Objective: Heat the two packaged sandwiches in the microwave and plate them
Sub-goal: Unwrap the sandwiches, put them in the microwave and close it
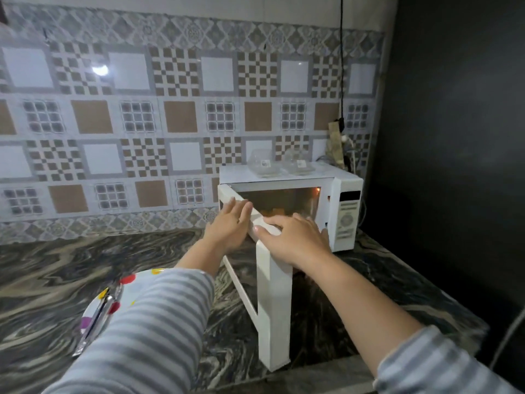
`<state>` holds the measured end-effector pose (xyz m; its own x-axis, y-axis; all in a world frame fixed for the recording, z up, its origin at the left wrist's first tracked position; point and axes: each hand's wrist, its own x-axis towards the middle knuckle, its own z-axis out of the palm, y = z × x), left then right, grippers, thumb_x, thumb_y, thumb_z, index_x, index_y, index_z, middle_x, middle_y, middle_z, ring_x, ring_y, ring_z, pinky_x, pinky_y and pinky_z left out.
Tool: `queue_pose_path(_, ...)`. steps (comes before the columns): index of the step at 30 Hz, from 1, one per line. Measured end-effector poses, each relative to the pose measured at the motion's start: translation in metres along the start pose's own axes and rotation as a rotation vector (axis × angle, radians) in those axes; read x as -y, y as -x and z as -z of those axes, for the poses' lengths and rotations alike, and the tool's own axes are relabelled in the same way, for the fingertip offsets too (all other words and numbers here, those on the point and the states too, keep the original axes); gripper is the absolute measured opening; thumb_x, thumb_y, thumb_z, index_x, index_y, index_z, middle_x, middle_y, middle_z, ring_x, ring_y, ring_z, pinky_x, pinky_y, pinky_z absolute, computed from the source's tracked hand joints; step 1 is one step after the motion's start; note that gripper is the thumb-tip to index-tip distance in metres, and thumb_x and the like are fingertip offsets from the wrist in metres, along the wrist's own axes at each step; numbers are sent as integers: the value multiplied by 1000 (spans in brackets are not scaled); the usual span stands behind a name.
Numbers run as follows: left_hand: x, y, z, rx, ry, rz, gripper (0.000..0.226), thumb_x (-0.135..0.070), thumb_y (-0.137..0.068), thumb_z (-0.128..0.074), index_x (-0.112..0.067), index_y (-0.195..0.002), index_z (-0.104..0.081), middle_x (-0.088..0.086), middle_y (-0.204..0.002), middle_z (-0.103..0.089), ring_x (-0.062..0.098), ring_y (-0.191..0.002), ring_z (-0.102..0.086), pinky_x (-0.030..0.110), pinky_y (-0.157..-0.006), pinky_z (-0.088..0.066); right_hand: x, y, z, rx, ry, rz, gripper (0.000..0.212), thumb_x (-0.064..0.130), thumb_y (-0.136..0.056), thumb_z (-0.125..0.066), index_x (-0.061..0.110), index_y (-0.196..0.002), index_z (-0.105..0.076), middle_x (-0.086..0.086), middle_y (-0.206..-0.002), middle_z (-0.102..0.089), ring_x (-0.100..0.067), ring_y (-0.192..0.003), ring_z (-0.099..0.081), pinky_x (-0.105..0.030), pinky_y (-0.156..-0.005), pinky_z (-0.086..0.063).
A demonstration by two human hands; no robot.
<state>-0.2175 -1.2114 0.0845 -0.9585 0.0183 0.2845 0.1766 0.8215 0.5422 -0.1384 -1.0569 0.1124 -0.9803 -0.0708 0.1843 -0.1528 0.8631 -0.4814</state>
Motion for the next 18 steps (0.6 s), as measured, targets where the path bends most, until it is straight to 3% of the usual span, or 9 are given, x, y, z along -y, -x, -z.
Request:
queue_pose_path(5, -25, -14, -32, -42, -131, -5, 60, -59, -96, -9, -36, -151, -17, -6, -162, 3, 14, -149, 6, 57, -116, 3, -46, -38, 21, 0, 44, -39, 49, 63, -86, -45, 50, -133, -46, -3, -155, -28, -30, -145, -18, -54, -115, -19)
queue_pose_path(11, -46, -51, -71, -146, -274, -44, 61, -60, -96, -10, -34, -151, -16, -9, -162, -2, 11, -148, 10, 55, -117, 8, -110, -93, 28, -60, 79, 8, 40, 45, -99, -36, 52, -138, -38, -7, -161, -8, -32, -148, 4, -57, -117, -3)
queue_pose_path(14, -56, -72, -91, -197, -360, -14, 61, -60, -95, -8, -36, -152, -12, -8, -162, -2, 12, -148, 9, 57, -116, 7, -142, -124, 31, -166, 260, 97, 42, 51, -99, -33, 52, -141, -30, -5, -162, 2, -33, -147, 11, -57, -114, 8)
queue_pose_path(18, -69, -99, -110, -228, -465, 74, 63, -61, -94, -5, -37, -152, -5, -7, -162, 3, 14, -148, 12, 58, -115, 9, -178, -174, 38, -203, 374, 161, 57, 61, -95, -29, 45, -148, -18, -9, -161, 5, -33, -146, 15, -59, -112, 9)
